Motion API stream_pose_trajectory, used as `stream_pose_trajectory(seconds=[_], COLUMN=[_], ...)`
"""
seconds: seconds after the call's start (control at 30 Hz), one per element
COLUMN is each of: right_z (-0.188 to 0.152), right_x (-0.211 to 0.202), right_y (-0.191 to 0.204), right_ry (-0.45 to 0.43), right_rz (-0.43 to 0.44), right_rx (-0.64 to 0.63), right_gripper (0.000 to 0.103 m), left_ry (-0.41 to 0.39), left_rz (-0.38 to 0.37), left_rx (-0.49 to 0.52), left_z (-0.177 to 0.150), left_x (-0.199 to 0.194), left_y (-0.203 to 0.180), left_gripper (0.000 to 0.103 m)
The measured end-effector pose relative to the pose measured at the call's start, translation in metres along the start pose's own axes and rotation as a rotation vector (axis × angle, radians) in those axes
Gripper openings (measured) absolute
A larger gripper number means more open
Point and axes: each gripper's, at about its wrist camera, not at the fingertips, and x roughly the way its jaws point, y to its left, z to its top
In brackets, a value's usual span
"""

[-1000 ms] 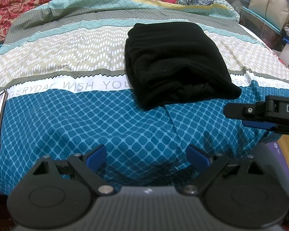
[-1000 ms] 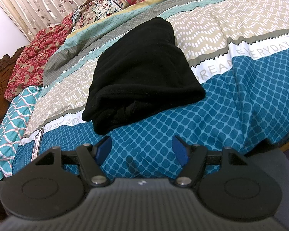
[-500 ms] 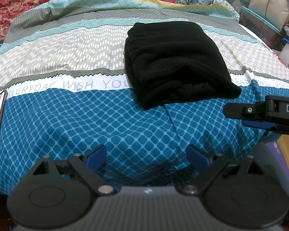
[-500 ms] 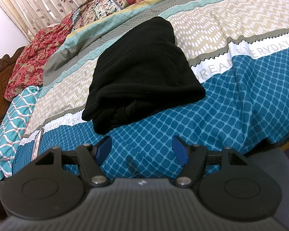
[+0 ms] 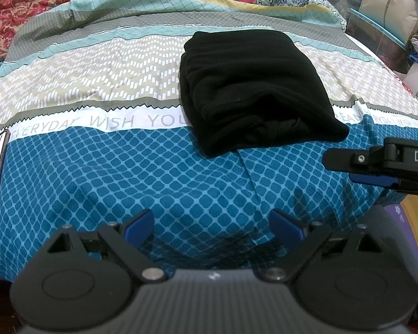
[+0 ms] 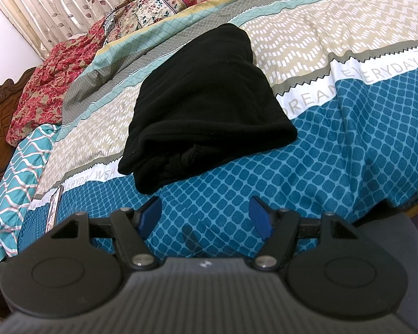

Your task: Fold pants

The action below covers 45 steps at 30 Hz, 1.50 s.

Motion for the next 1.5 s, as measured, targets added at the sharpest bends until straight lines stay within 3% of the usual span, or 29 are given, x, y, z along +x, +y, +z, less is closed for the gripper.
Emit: stream_pose_trajectory(seconds=[0.93,1.2,1.33,1.5], right_z=[-0.001,0.0,0.009,0.027], right_x=[0.004,0.005,0.003,-0.001], right_y=[-0.004,-0.005,-0.009,-0.021], right_ry=[0.009,0.003,-0.03,-0.077], right_rz=[-0.001,0.0,-0.006,-0.013], right_rx=[0.001,-0.003,-0.021,-0.012], right_gripper=[0.071,0.071,0.071,0.071], left_ry=[0.0,-0.031,-0.067,-0.09], left_rz=[0.009,0.02,0.013,-0.02], left_rx=[0.006,0.015,0.043,-0.011], left_z=[0.01,0.014,0.025,0.057], left_x=[0.004,0.002,-0.003,-0.006], left_y=[0.004,0.006,0.009,0.033], left_gripper=[0.092,0.092,0.092,0.092])
